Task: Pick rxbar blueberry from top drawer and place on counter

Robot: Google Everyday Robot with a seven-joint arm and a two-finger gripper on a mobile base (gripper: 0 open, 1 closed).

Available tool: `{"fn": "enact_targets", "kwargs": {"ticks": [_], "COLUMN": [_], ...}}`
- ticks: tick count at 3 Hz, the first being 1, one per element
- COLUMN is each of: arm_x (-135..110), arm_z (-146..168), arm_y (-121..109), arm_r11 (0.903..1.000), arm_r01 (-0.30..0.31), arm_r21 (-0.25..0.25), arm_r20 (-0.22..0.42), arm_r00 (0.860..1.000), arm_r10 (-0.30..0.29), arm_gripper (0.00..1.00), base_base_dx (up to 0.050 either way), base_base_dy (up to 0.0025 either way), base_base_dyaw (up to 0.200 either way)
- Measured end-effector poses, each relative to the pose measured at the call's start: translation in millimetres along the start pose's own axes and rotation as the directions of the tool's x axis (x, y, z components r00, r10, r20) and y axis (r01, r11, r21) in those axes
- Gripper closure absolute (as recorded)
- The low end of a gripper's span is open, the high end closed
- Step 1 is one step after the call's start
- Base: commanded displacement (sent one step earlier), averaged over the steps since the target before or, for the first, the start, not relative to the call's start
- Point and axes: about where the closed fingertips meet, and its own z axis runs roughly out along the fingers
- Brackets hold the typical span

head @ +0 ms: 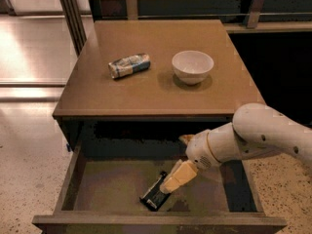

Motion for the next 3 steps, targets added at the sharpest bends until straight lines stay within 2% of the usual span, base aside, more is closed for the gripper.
{"fn": "enact_targets", "kwargs": {"ticks": [1,2,3], "arm_x": [5,8,8], "arm_z": [19,36,37], "arm_y": [-22,-38,-40], "arm_r11": [0.9997,0.9932,0.9921], "arm_r01": [0.014,0.091,0.099], "arm_r21": [-0.022,-0.073,-0.077], "arm_r20": [-0.003,-0.003,0.000], "arm_r00": [1.000,0.996,0.995], "arm_r10": [-0.014,-0.091,-0.099], "arm_gripper": [0.00,0.00,0.00], "base_base_dx": [0.000,0.000,0.000], "base_base_dy": [0.00000,0.00000,0.00000], "base_base_dyaw": [0.000,0.000,0.000]}}
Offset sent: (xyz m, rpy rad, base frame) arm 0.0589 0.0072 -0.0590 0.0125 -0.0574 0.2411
